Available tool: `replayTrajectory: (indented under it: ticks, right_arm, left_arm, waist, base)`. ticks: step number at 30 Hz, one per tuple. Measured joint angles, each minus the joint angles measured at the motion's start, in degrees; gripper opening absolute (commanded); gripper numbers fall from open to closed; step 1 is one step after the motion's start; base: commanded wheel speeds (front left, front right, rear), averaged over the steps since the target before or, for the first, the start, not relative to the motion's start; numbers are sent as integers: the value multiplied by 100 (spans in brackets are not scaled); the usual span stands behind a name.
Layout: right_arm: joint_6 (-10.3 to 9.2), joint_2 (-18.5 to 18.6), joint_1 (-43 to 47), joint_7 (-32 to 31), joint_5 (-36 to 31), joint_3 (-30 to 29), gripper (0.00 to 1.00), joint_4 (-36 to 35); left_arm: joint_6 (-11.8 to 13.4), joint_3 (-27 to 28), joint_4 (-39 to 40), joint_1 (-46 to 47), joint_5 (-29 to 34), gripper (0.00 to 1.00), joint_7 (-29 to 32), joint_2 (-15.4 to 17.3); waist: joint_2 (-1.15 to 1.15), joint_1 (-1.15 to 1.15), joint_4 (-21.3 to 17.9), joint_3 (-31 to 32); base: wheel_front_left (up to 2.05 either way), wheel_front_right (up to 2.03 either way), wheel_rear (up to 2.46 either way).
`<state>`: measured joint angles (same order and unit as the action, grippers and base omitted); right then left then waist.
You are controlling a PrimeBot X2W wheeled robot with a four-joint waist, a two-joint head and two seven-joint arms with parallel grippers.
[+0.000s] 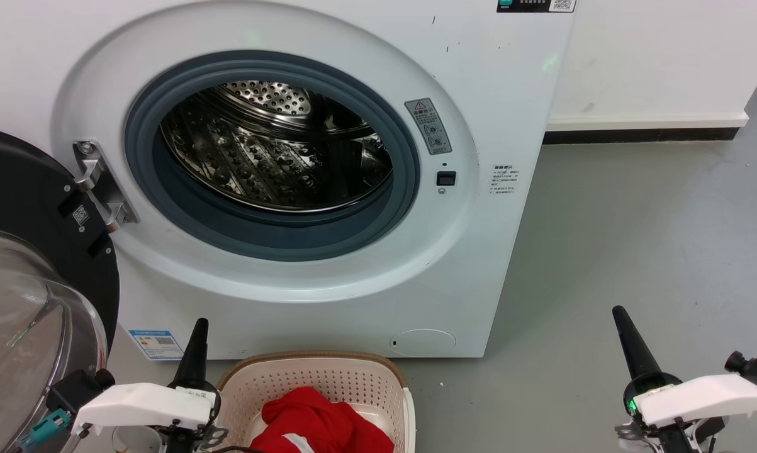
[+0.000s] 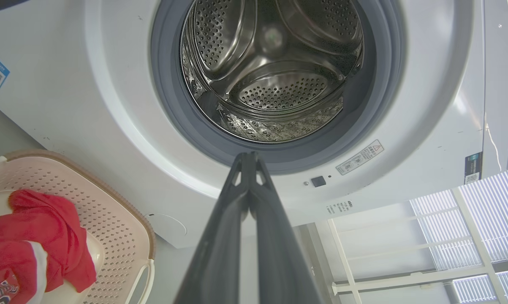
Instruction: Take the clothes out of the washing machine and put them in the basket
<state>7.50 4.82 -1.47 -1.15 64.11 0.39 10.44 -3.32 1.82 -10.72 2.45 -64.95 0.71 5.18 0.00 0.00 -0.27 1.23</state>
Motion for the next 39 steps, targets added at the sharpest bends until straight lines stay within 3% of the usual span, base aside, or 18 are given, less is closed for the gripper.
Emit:
replayTrajectory:
  ticks: [39]
  right_arm:
    - [0, -4, -296, -242, 2152, -322, 0, 248]
  left_arm:
    - [-283, 344, -240, 248, -1946, 0, 417, -168]
  waist:
    - [0, 0, 18, -94]
  base:
    - [0, 0, 0]
